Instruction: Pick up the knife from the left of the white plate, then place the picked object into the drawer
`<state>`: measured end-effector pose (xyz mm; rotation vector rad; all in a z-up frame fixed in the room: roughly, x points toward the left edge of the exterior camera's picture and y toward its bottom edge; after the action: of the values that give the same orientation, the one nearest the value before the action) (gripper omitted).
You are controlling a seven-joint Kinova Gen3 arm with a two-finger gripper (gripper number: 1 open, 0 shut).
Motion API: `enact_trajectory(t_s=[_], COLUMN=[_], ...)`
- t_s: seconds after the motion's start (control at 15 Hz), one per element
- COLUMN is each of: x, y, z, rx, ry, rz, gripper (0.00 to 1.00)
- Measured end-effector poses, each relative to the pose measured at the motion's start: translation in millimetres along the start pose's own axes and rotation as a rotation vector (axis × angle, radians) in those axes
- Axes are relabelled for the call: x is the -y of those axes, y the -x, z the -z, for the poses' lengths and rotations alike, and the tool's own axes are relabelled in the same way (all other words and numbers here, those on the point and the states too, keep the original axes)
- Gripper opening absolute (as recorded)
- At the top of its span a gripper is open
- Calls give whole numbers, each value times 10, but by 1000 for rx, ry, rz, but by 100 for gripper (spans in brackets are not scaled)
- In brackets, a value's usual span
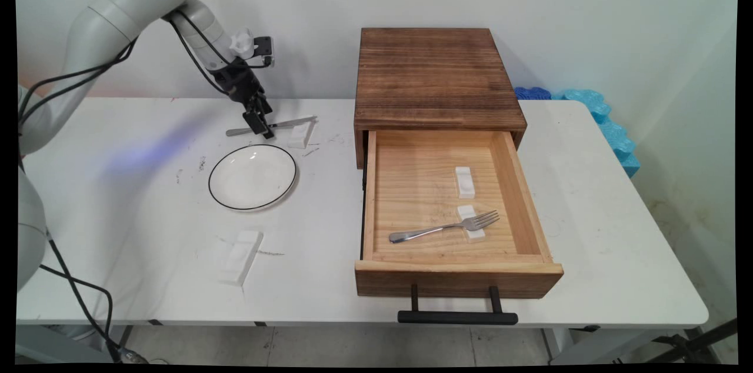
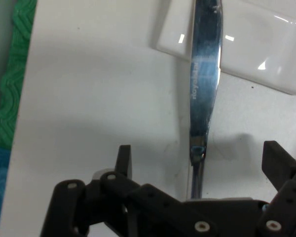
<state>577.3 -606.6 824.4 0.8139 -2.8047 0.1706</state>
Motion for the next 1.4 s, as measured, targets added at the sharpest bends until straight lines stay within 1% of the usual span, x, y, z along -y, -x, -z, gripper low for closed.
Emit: enact_trajectory(t_s=[0.13,0.2,1.0,1.2,1.4], x=[6,7,-45,-65,-101], y=[1,2,-21,-45,-67], z=[-15,-22,-54,-8,118], rx=[-1,-2,-9,-17,-30], ry=[0,1,21,19,10], rz=[-5,-9,-46,-54,-59], gripper=[100,0,0,0,0])
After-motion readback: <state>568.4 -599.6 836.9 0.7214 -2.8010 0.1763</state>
